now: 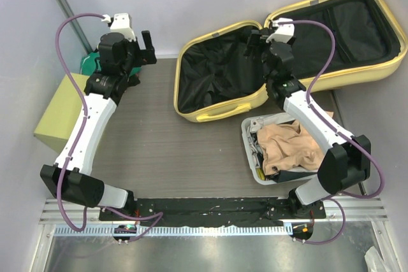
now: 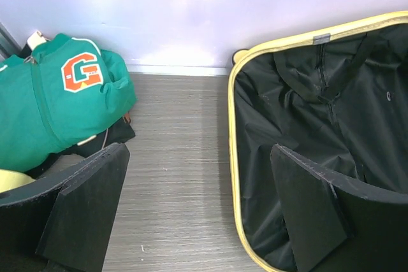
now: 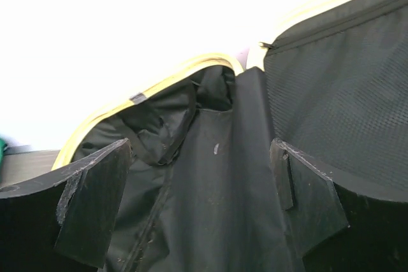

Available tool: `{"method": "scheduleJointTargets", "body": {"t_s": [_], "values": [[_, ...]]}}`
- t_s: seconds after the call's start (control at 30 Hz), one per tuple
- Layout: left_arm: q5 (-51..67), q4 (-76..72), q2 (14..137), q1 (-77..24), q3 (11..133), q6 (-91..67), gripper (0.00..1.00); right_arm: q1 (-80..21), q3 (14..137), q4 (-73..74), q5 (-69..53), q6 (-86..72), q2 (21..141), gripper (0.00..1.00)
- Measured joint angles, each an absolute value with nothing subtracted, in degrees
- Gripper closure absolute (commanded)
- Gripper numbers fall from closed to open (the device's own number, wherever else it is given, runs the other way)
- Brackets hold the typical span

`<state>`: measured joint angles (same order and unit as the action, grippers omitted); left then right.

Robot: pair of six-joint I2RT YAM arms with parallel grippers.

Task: Open, take out, and arrange the luggage
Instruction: Reset both arms

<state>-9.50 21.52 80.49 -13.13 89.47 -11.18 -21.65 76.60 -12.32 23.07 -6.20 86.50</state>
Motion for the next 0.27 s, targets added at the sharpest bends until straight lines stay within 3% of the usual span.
{"method": "scheduleJointTargets", "body": {"t_s": [0.27], "values": [[-10.61,21.54,80.38,-13.13,88.90,-11.42,0.00,-21.65,69.47,-21.45,24.45,-5.23,86.41,0.00]]}}
